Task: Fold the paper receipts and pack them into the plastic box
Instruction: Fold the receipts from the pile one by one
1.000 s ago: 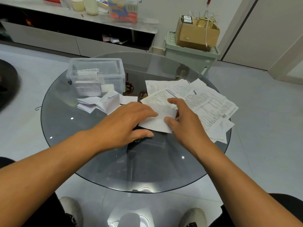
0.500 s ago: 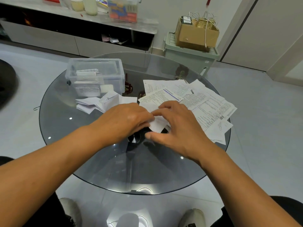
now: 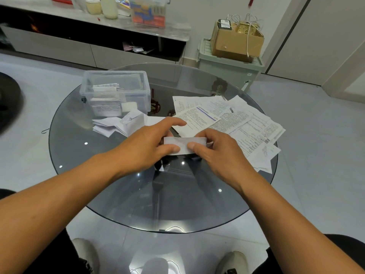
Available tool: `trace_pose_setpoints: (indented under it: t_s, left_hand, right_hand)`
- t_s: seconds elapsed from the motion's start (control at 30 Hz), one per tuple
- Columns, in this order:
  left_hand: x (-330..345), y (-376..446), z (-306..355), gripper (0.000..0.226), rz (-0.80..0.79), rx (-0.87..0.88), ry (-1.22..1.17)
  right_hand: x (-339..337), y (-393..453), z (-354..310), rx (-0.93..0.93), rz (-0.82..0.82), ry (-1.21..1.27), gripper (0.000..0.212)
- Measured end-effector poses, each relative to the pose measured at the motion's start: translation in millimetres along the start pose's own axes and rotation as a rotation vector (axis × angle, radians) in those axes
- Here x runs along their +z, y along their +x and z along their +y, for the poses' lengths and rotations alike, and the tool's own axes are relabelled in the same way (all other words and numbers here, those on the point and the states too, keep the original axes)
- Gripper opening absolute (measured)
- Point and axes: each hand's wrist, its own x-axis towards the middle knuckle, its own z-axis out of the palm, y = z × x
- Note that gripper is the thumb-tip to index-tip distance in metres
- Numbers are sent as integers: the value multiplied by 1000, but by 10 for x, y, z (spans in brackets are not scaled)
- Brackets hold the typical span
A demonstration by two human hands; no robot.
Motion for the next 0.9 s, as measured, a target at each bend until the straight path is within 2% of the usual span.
trace_pose_setpoints:
  t_s: [0.1,0.2,0.37,0.47,0.6,0.67,0.8,0.9]
  left_hand:
    - [-14,13,-1,57,-7,-26,35]
    - [-10,9,-11,54,-1,3,132]
    - [-46,26,-6,43,-22,-28,303]
    - [-62,32,52,32,-37,-54,268]
    - [-61,54,73,27,-54,-88,222]
    - [-59,53,70,25,-51,-111,199]
    - [-46,5,94,37,-21,-133,173]
    - [-43,-8,110,46,-20,-166,44]
  right_hand:
    - [27,31,51,65,54,-35,30]
    - [52,71,77,104,85,-108,25]
    - [119,80,54,143,100,-152,28]
    - [125,62,-3,123,88,-75,32]
    - [137,0,-92,55,112,96,16]
    - [168,-4,-110,40,158,194,14]
    - [208,-8,-131,-36,221,298,43]
    - [209,-36,-183,-133,261,278,50]
